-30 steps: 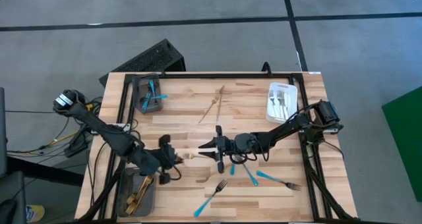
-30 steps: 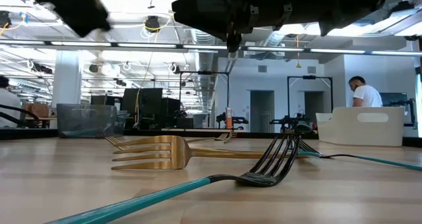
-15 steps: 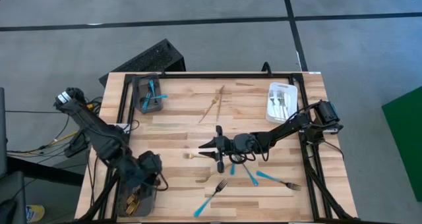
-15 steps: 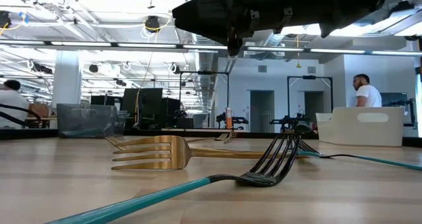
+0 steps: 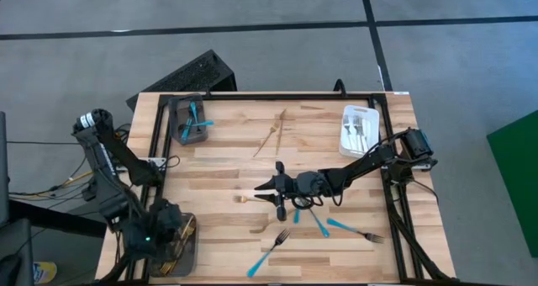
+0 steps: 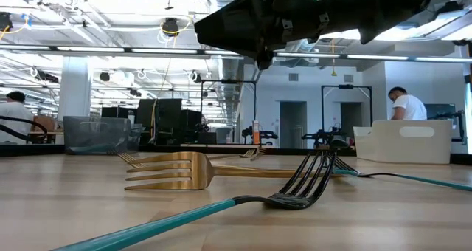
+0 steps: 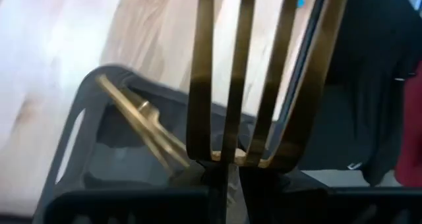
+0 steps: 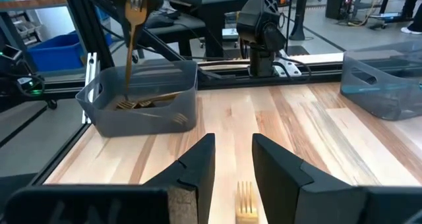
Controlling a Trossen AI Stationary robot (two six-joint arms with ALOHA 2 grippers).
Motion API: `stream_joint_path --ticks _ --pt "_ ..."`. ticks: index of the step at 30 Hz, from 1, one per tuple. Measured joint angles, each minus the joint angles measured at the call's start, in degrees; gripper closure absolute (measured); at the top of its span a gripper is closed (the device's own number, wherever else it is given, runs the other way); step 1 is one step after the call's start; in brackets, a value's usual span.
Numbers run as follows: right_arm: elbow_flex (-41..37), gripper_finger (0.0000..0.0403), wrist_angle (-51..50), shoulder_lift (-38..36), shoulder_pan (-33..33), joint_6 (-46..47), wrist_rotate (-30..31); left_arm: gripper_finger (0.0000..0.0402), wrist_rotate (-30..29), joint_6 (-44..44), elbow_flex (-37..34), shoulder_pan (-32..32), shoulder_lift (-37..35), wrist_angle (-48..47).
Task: Sort silverware by color (type)
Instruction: Put the gold fork into the bottom black bin
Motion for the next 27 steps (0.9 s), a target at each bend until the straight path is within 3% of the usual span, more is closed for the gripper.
stream_joint_path --ticks 6,11,19,24,27 --pt "0.0 0.0276 -0.3 0.0 -0.4 0.1 0.0 0.0362 -1.7 -4.6 0.0 -1.9 0.0 -6.0" --pt "0.0 0.0276 -1.4 0.0 -0.9 1.9 0.0 0.0315 -3.2 -5.1 0.0 -1.8 0.0 -10.0" --pt "0.0 0.0276 -1.5 0.0 -1.6 -3.7 0.5 0.0263 -20.8 -5.8 0.0 -0.7 0.0 -15.1" --pt "1.9 0.0276 -7.7 0.0 -4.5 1.2 20.8 0.0264 -35.3 -1.5 0.0 1.5 0.0 -15.0" --pt "5.2 0.0276 -20.8 0.1 -8.5 7.9 23.7 0.0264 -42.3 -0.1 -1.6 3.3 0.0 -13.9"
